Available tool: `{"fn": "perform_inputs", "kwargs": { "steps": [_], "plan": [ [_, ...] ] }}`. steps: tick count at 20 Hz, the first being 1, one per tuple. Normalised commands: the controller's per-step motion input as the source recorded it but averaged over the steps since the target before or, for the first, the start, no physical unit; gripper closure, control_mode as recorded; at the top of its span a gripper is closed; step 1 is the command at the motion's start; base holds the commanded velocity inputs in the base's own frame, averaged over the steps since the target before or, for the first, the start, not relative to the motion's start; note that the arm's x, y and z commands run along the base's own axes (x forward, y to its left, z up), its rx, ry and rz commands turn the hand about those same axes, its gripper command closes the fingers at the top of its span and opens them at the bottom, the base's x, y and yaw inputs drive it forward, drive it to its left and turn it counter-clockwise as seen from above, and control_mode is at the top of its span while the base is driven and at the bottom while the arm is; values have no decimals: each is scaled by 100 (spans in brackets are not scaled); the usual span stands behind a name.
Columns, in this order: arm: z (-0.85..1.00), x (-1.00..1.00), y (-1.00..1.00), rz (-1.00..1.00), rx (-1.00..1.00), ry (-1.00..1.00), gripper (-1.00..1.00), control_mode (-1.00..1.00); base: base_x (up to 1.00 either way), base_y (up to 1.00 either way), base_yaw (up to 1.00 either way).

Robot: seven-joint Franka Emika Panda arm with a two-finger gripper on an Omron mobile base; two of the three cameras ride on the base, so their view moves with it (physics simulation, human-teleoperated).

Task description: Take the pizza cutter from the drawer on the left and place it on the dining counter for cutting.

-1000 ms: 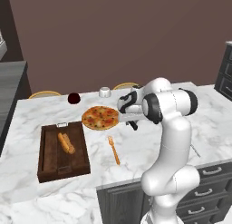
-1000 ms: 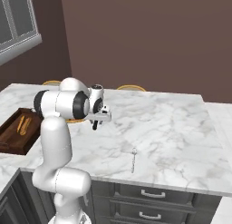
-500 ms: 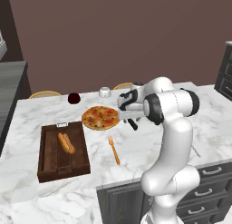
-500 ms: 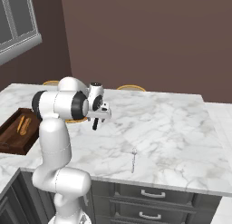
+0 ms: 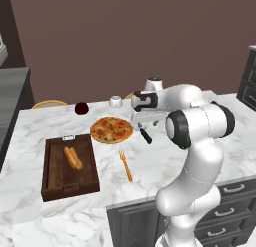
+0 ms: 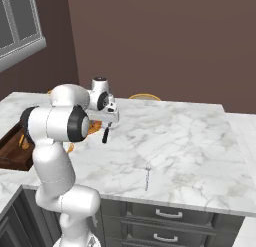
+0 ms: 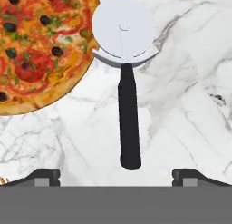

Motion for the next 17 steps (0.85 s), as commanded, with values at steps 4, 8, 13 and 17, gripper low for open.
{"fn": "perform_inputs", "kwargs": {
  "steps": [4, 8, 13, 17],
  "plan": [
    [73, -78, 0, -4, 0, 0, -100, -100, 0, 0, 0],
    [69, -89, 0, -3, 0, 0, -100, -100, 0, 0, 0],
    [62, -94, -2, -3, 0, 0, -100, -100, 0, 0, 0],
    [57, -100, -12, -3, 0, 0, -100, -100, 0, 0, 0]
  ]
}}
